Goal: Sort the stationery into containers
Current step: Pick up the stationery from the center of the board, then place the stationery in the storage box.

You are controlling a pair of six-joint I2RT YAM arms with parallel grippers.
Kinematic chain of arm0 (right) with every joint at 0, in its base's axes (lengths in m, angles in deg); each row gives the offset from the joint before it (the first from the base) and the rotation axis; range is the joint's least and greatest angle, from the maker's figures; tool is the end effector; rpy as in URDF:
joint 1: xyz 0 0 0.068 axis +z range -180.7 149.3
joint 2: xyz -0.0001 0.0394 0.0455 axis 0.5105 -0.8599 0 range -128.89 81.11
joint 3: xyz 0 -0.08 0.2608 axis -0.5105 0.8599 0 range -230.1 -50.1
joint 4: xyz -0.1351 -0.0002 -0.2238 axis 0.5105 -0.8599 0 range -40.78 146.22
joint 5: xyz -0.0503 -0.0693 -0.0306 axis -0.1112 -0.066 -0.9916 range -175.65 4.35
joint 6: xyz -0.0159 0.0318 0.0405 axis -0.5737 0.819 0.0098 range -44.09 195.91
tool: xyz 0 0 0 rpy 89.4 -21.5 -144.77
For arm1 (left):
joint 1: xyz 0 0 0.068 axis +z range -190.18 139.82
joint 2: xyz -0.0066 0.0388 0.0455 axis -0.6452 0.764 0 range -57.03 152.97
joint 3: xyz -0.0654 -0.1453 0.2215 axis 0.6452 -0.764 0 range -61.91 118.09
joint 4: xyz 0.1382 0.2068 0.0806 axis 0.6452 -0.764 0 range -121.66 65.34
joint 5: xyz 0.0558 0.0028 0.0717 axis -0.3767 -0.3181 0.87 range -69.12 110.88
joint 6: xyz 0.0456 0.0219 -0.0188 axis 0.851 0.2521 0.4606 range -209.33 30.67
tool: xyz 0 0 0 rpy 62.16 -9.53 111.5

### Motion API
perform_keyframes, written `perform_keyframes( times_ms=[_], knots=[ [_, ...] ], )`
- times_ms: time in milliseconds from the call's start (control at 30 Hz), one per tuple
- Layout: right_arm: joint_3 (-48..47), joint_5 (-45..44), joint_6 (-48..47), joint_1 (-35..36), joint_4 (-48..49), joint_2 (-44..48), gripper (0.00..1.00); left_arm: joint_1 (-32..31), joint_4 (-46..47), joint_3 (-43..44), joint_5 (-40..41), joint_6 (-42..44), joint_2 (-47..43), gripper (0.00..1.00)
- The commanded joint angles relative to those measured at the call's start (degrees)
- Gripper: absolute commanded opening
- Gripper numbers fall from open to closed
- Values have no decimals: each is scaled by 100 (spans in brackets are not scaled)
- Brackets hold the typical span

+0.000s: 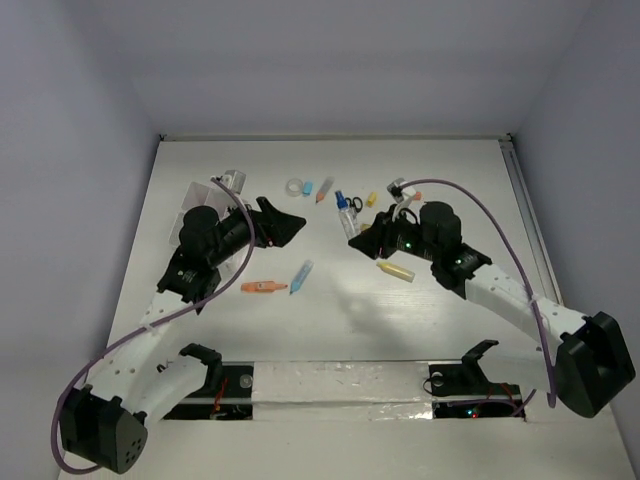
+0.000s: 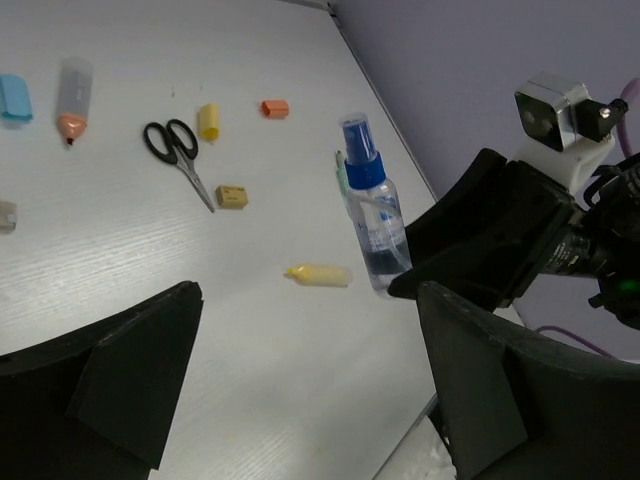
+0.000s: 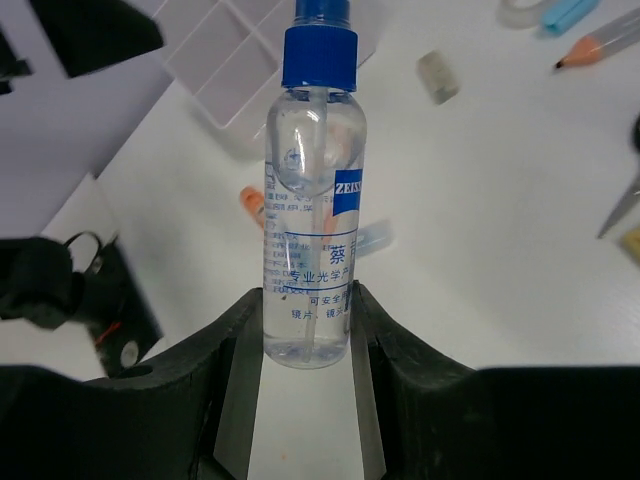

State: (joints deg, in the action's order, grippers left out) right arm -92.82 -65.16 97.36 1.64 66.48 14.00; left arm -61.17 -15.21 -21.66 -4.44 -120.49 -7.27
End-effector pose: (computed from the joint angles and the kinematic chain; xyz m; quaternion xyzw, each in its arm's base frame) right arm 0.2208 0.1546 0.2840 -0.1824 0.7623 0.3987 0.4761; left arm 0.1880 -0.0884 0.3336 0.0931 0.7013 -0.4424 0.5512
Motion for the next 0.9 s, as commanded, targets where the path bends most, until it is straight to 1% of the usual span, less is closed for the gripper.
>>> perform_keyframes(
  times_ms=[0, 167, 200, 333, 433, 600, 700, 733, 800, 833, 867],
  knots=[
    [220, 1025, 175, 88, 855, 391, 10, -72, 995, -201, -386, -628, 191, 86],
    [176, 1071, -80, 194, 679, 392, 11, -133, 1357, -281, -438, -892, 605, 83],
    [185, 1080, -71, 194, 679, 357, 11, -246, 1575, -281, -473, -979, 745, 82],
    [203, 1106, -10, 299, 784, 129, 10, -625, 1867, -158, -395, -1015, 1071, 78],
    [203, 1115, 8, 361, 872, -12, 10, -862, 1911, -9, -307, -936, 1334, 77],
    [132, 1106, -36, 475, 802, -144, 10, -994, 1885, 167, -184, -787, 1668, 72],
    [97, 1115, -27, 475, 802, -249, 10, -1055, 1911, 238, -166, -717, 1783, 66],
    [97, 1141, -10, 527, 811, -285, 10, -1056, 1911, 255, -157, -699, 1800, 60],
    [71, 1159, 8, 589, 819, -337, 9, -1056, 1929, 273, -114, -681, 1862, 52],
    [62, 1159, -1, 590, 820, -372, 9, -1056, 1929, 273, -79, -681, 1880, 45],
    [53, 1168, 8, 590, 820, -399, 9, -1056, 1946, 273, -61, -681, 1888, 43]
  ],
)
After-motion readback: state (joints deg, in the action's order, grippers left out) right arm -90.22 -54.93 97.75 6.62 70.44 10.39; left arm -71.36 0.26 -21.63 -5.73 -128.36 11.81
